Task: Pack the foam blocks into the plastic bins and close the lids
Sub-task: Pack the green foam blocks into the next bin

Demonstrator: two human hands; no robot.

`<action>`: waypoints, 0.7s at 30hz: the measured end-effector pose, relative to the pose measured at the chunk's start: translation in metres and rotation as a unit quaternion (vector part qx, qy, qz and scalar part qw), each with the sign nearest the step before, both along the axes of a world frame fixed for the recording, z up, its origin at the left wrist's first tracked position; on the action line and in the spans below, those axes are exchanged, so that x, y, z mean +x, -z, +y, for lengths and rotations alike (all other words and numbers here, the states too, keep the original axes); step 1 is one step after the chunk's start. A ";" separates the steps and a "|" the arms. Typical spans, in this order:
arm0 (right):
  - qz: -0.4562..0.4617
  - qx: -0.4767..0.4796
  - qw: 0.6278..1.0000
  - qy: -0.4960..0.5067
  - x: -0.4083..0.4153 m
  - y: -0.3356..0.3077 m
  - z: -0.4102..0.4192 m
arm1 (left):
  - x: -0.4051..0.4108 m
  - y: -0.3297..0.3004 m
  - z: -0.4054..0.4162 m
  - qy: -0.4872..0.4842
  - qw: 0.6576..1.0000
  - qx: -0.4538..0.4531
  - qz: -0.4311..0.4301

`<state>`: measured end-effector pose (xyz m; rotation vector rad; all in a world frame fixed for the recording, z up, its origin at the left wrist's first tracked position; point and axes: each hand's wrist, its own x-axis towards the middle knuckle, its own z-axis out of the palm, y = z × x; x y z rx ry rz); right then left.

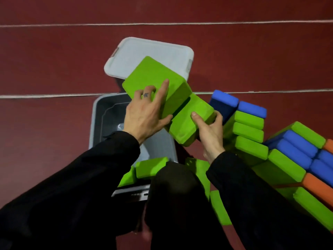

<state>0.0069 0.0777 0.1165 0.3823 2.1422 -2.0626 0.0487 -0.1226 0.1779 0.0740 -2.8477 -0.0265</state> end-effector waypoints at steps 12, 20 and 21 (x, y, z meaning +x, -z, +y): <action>0.152 0.407 0.869 -0.238 -0.006 0.026 -0.079 | 0.088 0.062 -0.154 -0.063 0.984 0.075 -0.152; 0.223 0.517 0.651 -0.509 -0.011 0.056 -0.132 | 0.100 0.147 -0.167 0.028 0.950 0.045 -0.307; 0.236 0.521 0.627 -0.529 -0.009 0.063 -0.135 | 0.104 0.158 -0.166 0.035 0.944 0.045 -0.324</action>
